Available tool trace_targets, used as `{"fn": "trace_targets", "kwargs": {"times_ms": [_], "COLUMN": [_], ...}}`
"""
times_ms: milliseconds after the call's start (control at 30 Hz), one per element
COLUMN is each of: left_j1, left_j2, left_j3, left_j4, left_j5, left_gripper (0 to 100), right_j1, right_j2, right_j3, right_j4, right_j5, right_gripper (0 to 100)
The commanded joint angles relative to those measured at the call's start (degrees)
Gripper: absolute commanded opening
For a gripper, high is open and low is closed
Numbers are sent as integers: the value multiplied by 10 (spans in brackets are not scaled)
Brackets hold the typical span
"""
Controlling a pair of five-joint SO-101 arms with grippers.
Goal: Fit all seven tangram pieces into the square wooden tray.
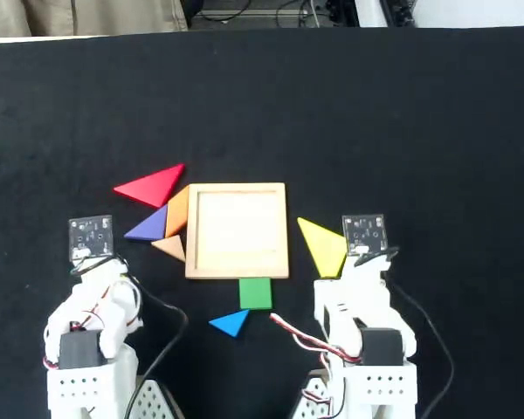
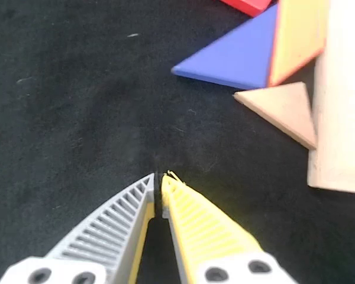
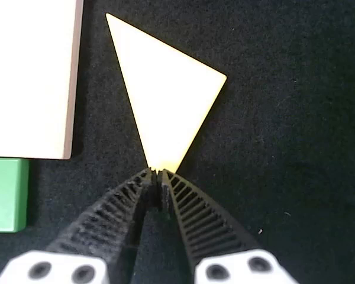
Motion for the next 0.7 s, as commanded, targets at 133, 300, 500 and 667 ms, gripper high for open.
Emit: {"fn": "trace_targets", "kwargs": {"times_ms": [133,300,500,667], "left_j1": [80,106,56,33], "left_j2": [-3,-2,-4,-4], "left_j3": [11,12,-8,-14], "left_j4": [2,2,-103,-133], "left_j5": [-4,-8,-8,-9], "left_gripper": [30,30,30,30], "right_j1": [6,6,7,4], "right_j2": [-37,-37,-39,-40], "right_j3": [-1,-1,-19,-29], "right_j4": [3,3,-86,-185], "right_j5": [0,-1,15,168], "right_gripper": [11,11,11,12]}}
